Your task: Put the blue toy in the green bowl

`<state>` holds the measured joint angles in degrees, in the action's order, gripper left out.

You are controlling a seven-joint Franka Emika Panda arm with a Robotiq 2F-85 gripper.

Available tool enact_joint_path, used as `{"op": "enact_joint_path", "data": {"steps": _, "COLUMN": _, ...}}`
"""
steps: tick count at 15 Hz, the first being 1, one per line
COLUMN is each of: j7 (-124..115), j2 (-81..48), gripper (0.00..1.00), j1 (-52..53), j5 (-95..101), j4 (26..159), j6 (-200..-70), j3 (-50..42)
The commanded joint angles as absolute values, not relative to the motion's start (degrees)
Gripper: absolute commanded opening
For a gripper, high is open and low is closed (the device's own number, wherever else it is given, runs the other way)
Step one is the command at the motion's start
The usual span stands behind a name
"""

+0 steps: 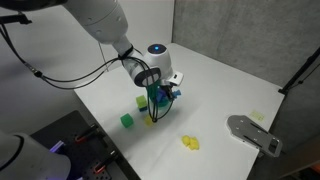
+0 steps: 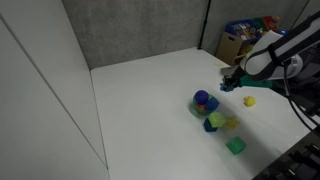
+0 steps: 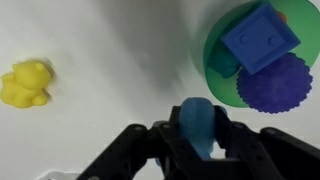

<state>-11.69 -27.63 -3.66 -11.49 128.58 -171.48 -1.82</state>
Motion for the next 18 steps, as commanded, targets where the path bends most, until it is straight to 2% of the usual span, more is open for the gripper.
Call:
{"op": "enact_joint_path", "data": {"steps": 1, "j7": -10.2, "j2": -31.1, "gripper": 0.10, "j1": -2.4, "j5": -10.4, "j4": 126.0, "j6": -174.2, "j3": -1.4}}
{"op": "enact_joint_path", "data": {"steps": 11, "j7": -8.0, "j2": -38.0, "gripper": 0.12, "j1": -1.5, "j5": -9.5, "j4": 123.2, "j6": -180.2, "j3": 1.5}}
{"op": "enact_joint_path", "data": {"steps": 12, "j7": -7.7, "j2": -38.0, "gripper": 0.58, "j1": -1.6, "j5": -9.4, "j4": 123.4, "j6": -180.7, "j3": 1.8}}
{"op": "enact_joint_path", "data": {"steps": 14, "j7": -7.1, "j2": -37.8, "gripper": 0.60, "j1": -1.7, "j5": -9.3, "j4": 123.7, "j6": -181.5, "j3": 2.3}}
{"op": "enact_joint_path", "data": {"steps": 18, "j7": -6.2, "j2": -37.0, "gripper": 0.93, "j1": -2.5, "j5": -9.0, "j4": 124.3, "j6": -182.7, "j3": 3.5}}
